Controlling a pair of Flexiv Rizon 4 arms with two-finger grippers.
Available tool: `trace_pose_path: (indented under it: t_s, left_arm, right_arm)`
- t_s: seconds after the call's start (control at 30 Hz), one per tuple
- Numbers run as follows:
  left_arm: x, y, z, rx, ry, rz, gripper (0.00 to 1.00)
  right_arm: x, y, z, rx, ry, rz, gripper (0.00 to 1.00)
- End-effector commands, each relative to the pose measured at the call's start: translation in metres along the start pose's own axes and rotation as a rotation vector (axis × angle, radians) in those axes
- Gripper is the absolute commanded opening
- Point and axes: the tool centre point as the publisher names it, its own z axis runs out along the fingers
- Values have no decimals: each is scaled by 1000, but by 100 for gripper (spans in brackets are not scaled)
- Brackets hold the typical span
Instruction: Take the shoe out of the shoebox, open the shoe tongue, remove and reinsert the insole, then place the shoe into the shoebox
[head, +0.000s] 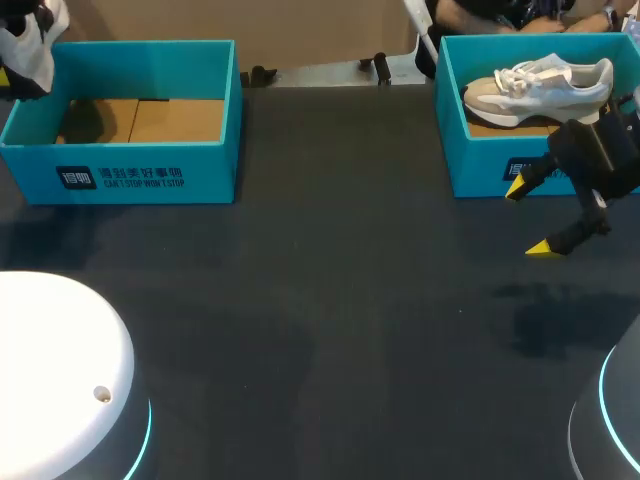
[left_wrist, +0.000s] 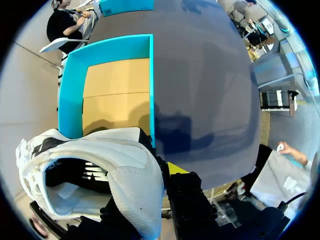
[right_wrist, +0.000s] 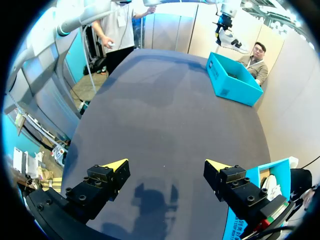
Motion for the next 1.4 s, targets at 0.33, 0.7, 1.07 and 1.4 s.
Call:
trace_pose_path:
  t_s: [0.33,0.7,1.07,1.4]
  left_arm:
    - [-2,12,2,-153,65,624,0]
    - [6,45,-14,-251,5,1221,0]
    - [-25,57,-15,-106,18,1476,0]
    - [-27,56,-16,-114,29,1455,0]
  right_arm:
    - [0,0,1,2,1,1,100]
    - [0,0,1,2,1,1,100]
    - [0,0,1,2,1,1,100]
    - [0,0,1,2,1,1,100]
